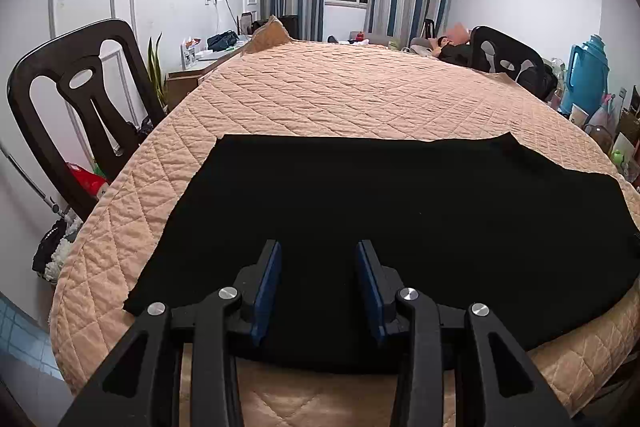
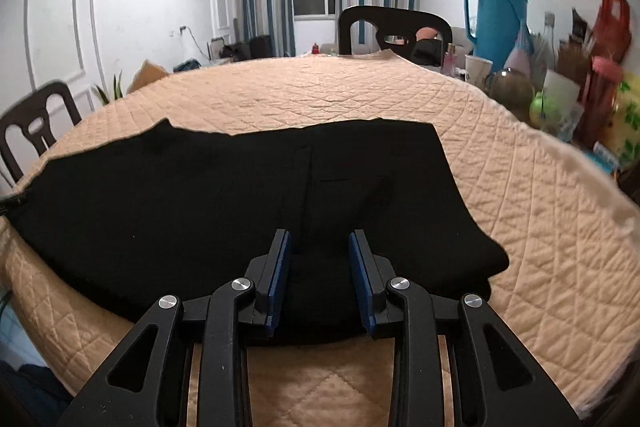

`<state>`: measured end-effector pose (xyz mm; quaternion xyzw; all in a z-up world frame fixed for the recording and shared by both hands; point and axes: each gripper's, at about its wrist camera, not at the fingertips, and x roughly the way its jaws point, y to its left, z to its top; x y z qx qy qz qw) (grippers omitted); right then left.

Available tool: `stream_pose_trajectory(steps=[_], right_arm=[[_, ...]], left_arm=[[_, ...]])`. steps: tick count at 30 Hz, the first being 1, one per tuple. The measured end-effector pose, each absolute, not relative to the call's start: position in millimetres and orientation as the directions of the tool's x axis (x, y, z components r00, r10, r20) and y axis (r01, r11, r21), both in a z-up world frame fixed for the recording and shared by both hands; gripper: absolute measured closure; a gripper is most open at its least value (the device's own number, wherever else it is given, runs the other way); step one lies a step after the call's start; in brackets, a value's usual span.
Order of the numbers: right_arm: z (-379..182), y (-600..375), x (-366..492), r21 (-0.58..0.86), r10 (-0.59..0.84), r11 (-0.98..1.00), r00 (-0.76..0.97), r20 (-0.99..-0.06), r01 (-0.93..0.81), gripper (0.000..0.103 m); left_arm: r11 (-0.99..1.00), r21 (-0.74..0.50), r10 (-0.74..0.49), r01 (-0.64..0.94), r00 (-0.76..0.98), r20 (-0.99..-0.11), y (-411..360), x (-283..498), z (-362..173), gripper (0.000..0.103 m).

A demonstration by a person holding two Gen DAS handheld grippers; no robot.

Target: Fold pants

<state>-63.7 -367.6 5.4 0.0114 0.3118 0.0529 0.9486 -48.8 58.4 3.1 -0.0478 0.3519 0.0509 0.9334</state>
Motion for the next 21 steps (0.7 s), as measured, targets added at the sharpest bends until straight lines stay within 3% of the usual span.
stream_pose_trajectory(steps=[21], right_arm=[[19.7,-390.1,-68.0,0.114,0.065,0.993,0.825,-0.562,-0.001,0.071]], left_arm=[[0.957,-0.064,0.175,-0.285,0.734,-0.656,116.8,-52.2,6.5,0.058]])
